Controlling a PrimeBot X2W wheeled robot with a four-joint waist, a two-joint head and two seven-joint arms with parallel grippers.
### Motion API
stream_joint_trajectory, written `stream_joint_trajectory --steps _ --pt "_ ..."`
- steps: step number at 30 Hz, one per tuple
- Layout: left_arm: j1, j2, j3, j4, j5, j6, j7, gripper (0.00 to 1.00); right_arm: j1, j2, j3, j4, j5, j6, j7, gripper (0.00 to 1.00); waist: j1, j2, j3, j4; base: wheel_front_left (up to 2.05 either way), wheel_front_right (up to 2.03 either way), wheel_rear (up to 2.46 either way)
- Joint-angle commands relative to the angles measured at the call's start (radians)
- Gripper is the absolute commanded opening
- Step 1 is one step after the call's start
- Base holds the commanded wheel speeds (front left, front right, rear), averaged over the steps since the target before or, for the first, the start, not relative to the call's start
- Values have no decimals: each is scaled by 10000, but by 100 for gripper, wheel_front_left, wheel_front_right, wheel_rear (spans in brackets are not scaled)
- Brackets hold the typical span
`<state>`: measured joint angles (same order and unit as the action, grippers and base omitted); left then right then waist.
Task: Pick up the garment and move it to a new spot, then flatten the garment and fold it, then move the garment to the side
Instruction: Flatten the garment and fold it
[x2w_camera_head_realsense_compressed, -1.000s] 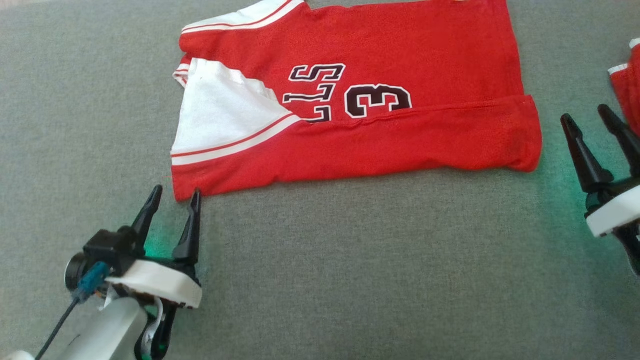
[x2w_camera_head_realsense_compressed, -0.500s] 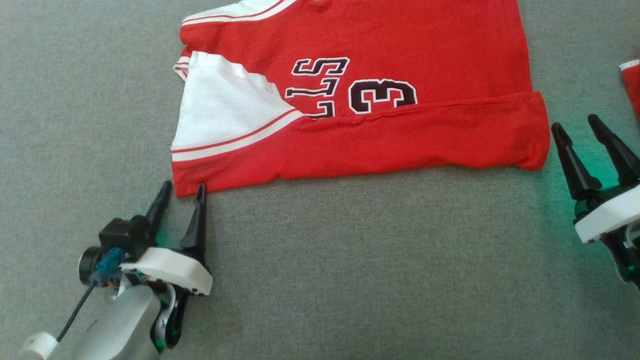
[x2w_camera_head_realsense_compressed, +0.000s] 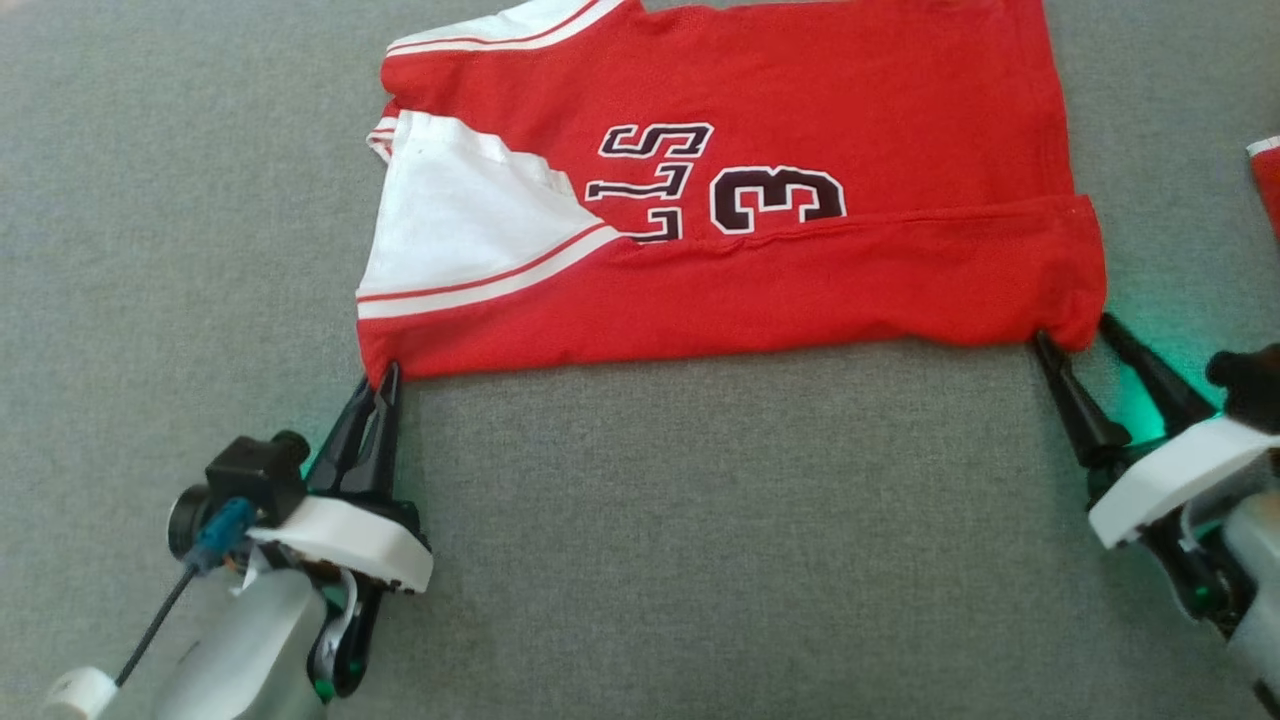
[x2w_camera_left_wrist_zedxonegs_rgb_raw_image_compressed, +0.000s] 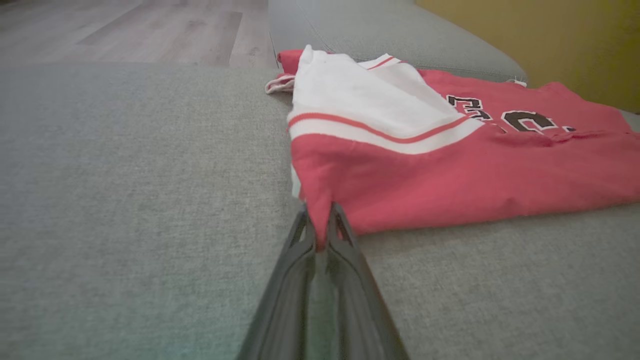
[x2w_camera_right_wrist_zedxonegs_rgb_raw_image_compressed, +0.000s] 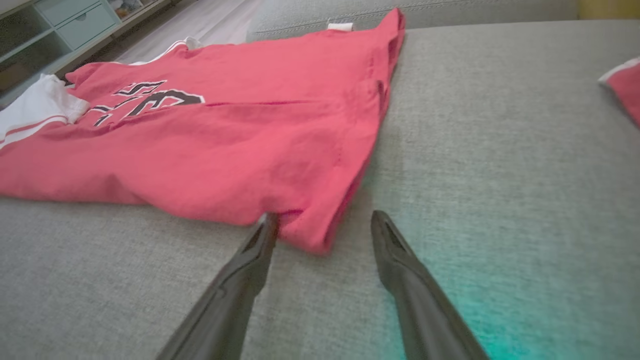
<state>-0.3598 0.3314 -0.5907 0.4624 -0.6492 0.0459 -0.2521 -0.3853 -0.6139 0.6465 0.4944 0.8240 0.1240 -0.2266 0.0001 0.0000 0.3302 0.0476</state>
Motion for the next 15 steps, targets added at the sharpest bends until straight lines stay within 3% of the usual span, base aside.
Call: stream_joint_trajectory --steps 1,2,15 --pt "19 214 546 -295 149 -51 -95 0 37 -179 148 -77 -68 67 -5 22 -1 0 -23 16 0 0 0" --pt "44 212 598 -323 206 -68 -95 0 13 -172 215 -59 -56 67 -7 0 -1 0 -37 21 0 0 0" --pt "599 244 1110 -731 687 -487 -96 0 -125 -789 656 -24 21 67 -246 0 -1 0 -454 -261 0 0 0"
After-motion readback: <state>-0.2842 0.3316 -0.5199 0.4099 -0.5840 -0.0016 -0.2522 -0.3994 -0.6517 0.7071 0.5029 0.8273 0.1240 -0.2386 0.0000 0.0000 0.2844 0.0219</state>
